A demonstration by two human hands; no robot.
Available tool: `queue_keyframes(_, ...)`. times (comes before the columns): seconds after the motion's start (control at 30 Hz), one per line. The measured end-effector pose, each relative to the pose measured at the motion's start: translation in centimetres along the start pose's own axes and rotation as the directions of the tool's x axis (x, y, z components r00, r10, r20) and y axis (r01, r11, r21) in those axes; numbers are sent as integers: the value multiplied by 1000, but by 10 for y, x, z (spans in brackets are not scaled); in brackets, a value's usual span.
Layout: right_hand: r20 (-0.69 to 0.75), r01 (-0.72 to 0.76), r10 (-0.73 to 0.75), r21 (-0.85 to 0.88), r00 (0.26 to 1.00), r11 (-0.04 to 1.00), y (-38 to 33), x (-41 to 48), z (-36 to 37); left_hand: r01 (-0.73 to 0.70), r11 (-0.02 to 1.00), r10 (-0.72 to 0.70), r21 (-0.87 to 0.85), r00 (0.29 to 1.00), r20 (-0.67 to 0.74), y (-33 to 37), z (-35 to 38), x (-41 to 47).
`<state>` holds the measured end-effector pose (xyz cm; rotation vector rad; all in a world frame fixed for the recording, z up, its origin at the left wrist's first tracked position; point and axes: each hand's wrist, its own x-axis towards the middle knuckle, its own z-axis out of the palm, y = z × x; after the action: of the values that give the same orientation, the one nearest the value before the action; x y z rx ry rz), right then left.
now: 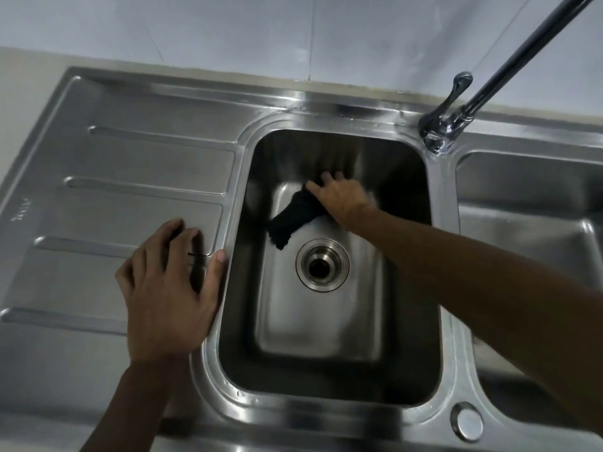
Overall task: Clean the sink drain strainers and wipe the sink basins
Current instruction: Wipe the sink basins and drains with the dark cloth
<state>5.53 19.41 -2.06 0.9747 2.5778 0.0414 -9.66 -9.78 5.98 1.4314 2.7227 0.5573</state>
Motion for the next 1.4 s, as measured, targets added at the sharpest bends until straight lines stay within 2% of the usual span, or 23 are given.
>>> queue_keyframes(0.03,-7,12,-13,-85,1000,996,6,-8,6,-5,1000,5,6,1000,-7,0,-1,-1)
queue_keyframes(0.1,-15,-57,57,-61,998,996,7,-23,20,-11,1000,11,10,1000,-7,1,-2,0)
queue_keyframes(0.13,12,-123,123,69,992,990,2,-29,24,-7,1000,7,10,1000,2,2,-2,0)
queue_keyframes(0.2,103,-242,219,422,970,874,-16,-36,29,1,1000,-1,5,1000,7,3,-4,-1)
queue_keyframes(0.23,143,-262,220,516,965,816,-28,-37,31,-1,1000,1,-1,1000,3,4,-5,-1)
queue_keyframes(0.27,154,-251,199,539,968,804,-43,-37,34,-5,1000,5,-7,1000,-3,4,-5,-1)
queue_keyframes(0.47,-86,13,16,321,996,947,-116,-75,63,-18,1000,18,-7,1000,-24,1,-2,0)
queue_keyframes(0.57,-104,157,-132,285,986,946,-127,-122,90,-30,1000,30,-2,999,-38,1,0,-2)
queue_keyframes(0.67,-70,198,-188,198,980,960,-105,-142,97,-37,999,37,-2,999,-29,0,1,0)
queue_keyframes(0.77,-24,154,-152,146,988,977,-86,-131,85,-35,999,35,-17,999,-27,1,-2,-3)
queue_keyframes(0.93,-106,167,-148,210,983,963,-122,-107,74,-26,1000,25,-17,999,-34,3,-4,-2)
queue_keyframes(1.1,-112,-24,59,292,992,956,-109,-61,58,-50,999,49,-19,997,-57,-1,-1,-2)
queue_keyframes(1.2,-33,-164,185,333,982,929,-67,-47,56,-58,998,57,-14,997,-61,-5,5,-1)
queue_keyframes(1.33,63,-318,314,310,947,896,-22,-75,64,-74,997,76,25,991,-110,-12,13,0)
queue_keyframes(1.4,101,-329,313,252,944,910,-20,-98,69,-77,997,78,18,991,-108,-12,13,1)
